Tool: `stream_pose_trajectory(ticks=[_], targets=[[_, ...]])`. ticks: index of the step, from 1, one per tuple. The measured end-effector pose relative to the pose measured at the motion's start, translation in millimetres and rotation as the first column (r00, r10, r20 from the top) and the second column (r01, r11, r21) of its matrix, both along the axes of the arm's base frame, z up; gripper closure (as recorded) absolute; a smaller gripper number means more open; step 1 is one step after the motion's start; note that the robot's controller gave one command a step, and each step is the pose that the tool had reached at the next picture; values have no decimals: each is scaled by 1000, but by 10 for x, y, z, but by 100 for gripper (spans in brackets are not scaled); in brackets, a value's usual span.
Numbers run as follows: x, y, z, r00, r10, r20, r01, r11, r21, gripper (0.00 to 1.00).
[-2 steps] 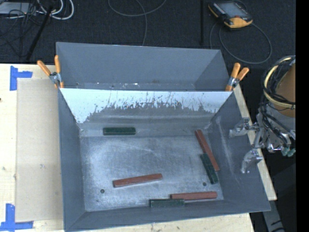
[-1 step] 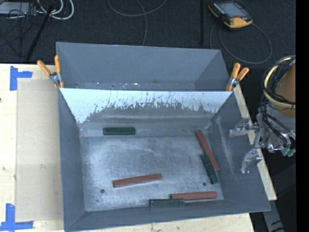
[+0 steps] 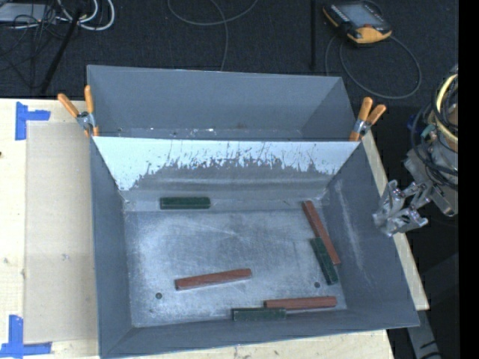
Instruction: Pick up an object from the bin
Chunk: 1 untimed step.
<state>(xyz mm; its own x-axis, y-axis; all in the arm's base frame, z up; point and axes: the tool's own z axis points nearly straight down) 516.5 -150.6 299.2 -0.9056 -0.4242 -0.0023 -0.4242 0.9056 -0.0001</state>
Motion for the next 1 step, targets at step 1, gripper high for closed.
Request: stream_pose_trajectory(ticks=[1], targets=[[0,-1,0,1000,-1,0,1,1000,0,100]])
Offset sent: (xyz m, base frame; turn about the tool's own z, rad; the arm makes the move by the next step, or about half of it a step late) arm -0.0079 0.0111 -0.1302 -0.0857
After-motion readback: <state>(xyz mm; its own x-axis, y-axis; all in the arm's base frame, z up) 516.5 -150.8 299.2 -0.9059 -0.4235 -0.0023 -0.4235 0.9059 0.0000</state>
